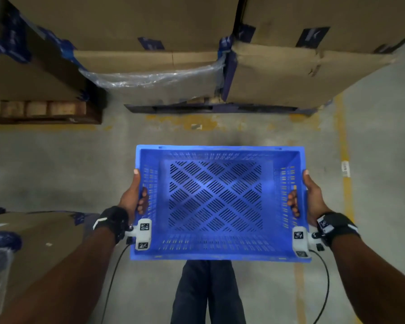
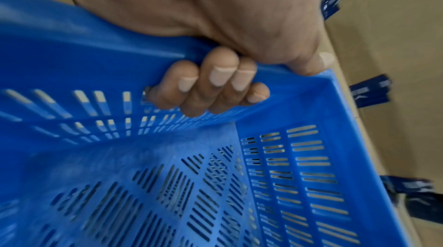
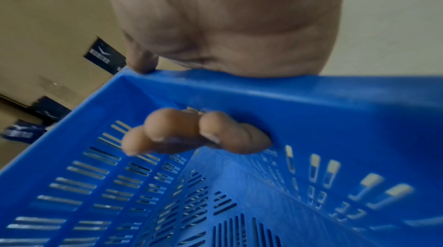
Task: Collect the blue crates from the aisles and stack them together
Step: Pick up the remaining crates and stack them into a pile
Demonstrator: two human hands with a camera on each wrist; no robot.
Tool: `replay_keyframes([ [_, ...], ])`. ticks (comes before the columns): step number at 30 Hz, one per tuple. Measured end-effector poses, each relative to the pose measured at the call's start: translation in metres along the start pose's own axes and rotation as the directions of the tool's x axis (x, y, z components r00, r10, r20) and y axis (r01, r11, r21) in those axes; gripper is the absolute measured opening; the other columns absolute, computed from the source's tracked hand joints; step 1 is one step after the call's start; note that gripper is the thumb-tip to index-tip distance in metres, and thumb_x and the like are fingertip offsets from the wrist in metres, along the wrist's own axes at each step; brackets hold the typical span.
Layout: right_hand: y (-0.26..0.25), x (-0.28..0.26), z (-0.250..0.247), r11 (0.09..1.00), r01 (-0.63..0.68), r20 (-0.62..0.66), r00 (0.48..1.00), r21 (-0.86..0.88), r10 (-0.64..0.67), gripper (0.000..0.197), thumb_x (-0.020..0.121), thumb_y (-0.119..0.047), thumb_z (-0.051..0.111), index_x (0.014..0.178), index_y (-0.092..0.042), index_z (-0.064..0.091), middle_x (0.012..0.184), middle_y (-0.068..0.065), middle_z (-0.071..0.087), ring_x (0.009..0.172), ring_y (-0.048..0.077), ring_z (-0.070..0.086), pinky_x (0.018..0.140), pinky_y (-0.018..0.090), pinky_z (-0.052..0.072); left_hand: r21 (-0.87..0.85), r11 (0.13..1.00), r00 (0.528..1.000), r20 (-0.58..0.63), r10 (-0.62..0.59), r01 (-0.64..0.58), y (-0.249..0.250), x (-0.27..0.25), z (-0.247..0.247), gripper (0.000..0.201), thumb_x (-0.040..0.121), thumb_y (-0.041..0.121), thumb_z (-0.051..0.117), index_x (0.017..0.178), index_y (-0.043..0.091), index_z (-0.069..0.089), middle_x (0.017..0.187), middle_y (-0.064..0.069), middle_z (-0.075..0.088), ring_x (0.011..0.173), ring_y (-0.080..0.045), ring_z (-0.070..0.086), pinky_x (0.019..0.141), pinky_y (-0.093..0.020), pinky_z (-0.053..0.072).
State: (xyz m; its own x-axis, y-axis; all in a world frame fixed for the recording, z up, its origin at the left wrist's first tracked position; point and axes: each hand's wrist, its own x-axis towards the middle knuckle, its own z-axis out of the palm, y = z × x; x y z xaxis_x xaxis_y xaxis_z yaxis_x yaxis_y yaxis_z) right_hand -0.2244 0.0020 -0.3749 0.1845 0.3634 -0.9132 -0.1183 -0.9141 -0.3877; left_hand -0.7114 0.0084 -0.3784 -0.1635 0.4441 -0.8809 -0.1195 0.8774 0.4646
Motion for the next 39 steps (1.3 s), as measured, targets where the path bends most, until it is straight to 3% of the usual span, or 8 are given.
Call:
replay_keyframes([
  [6,-0.034,-0.094,-0.007,0.998,0.050,-0.031,0.998,0.023,-0.049,0.084,0.058,-0.101,0.049,0.058,-0.018,0.040,0.054,0.003,0.018,0.042,0.018,0.016,0.045,0.028,0.013,-0.025,0.998,0.998,0.006,0.055,-0.055,0.043,-0.080,-0.010,0.079,0.062,0.098,0.049,0.063,0.020,0.035,0.056,-0.002,0.016,0.042,-0.016,0.016,0.038,-0.020,0.018],
  [10,-0.063,-0.179,-0.019,0.997,0.079,-0.089,0.993,0.014,-0.077,0.082,0.054,-0.101,0.052,0.059,-0.021,0.036,0.056,0.000,0.016,0.043,0.015,0.015,0.048,0.025,0.009,-0.008,0.997,0.997,0.004,0.080,-0.080,0.078,-0.155,-0.014,0.079,0.061,0.097,0.051,0.062,0.020,0.035,0.055,0.000,0.018,0.041,-0.015,0.016,0.036,-0.018,0.019],
  [15,-0.086,-0.277,-0.041,0.986,0.166,-0.092,0.982,0.025,-0.163,0.083,0.049,-0.103,0.052,0.061,-0.023,0.034,0.056,-0.002,0.015,0.041,0.015,0.013,0.045,0.024,0.009,-0.081,0.991,0.993,0.056,0.108,-0.103,0.120,-0.251,-0.017,0.070,0.072,0.089,0.047,0.064,0.020,0.035,0.054,0.003,0.017,0.037,-0.009,0.015,0.032,-0.015,0.015],
  [19,-0.103,-0.318,-0.054,0.962,0.260,-0.096,0.963,0.079,-0.252,0.081,0.053,-0.103,0.049,0.059,-0.024,0.032,0.052,-0.003,0.015,0.037,0.013,0.012,0.045,0.019,0.010,-0.120,0.977,0.974,0.126,0.190,-0.175,0.155,-0.290,-0.017,0.071,0.072,0.090,0.045,0.066,0.020,0.036,0.053,0.003,0.018,0.036,-0.009,0.016,0.031,-0.015,0.017],
  [26,-0.113,-0.372,-0.063,0.933,0.304,-0.124,0.951,0.191,-0.284,0.078,0.058,-0.101,0.046,0.062,-0.025,0.030,0.047,-0.005,0.017,0.035,0.012,0.013,0.041,0.016,0.011,-0.053,0.960,0.936,0.217,0.278,-0.274,0.213,-0.316,-0.006,0.068,0.083,0.084,0.040,0.067,0.018,0.039,0.052,0.003,0.022,0.035,-0.008,0.018,0.031,-0.015,0.017],
  [33,-0.074,-0.425,-0.076,0.863,0.369,-0.260,0.921,0.346,-0.290,0.074,0.068,-0.097,0.042,0.064,-0.023,0.033,0.048,-0.006,0.017,0.035,0.009,0.015,0.039,0.013,0.014,0.132,0.910,0.882,0.334,0.333,-0.393,0.259,-0.330,0.030,0.065,0.081,0.085,0.044,0.074,0.020,0.045,0.061,0.003,0.025,0.042,-0.009,0.017,0.034,-0.017,0.017],
  [36,-0.036,-0.447,-0.092,0.821,0.394,-0.332,0.904,0.412,-0.267,0.074,0.067,-0.097,0.042,0.064,-0.023,0.033,0.047,-0.006,0.018,0.034,0.009,0.015,0.038,0.014,0.015,0.163,0.879,0.842,0.408,0.354,-0.449,0.267,-0.337,0.068,0.062,0.079,0.085,0.050,0.085,0.023,0.053,0.067,0.003,0.029,0.049,-0.011,0.017,0.037,-0.019,0.018],
  [39,0.016,-0.476,-0.114,0.764,0.418,-0.427,0.880,0.491,-0.207,0.076,0.064,-0.099,0.043,0.064,-0.024,0.033,0.047,-0.007,0.018,0.034,0.009,0.015,0.038,0.014,0.016,0.246,0.845,0.807,0.506,0.306,-0.475,0.262,-0.351,0.119,0.065,0.076,0.087,0.051,0.085,0.022,0.053,0.065,0.003,0.030,0.048,-0.011,0.018,0.039,-0.019,0.017],
])
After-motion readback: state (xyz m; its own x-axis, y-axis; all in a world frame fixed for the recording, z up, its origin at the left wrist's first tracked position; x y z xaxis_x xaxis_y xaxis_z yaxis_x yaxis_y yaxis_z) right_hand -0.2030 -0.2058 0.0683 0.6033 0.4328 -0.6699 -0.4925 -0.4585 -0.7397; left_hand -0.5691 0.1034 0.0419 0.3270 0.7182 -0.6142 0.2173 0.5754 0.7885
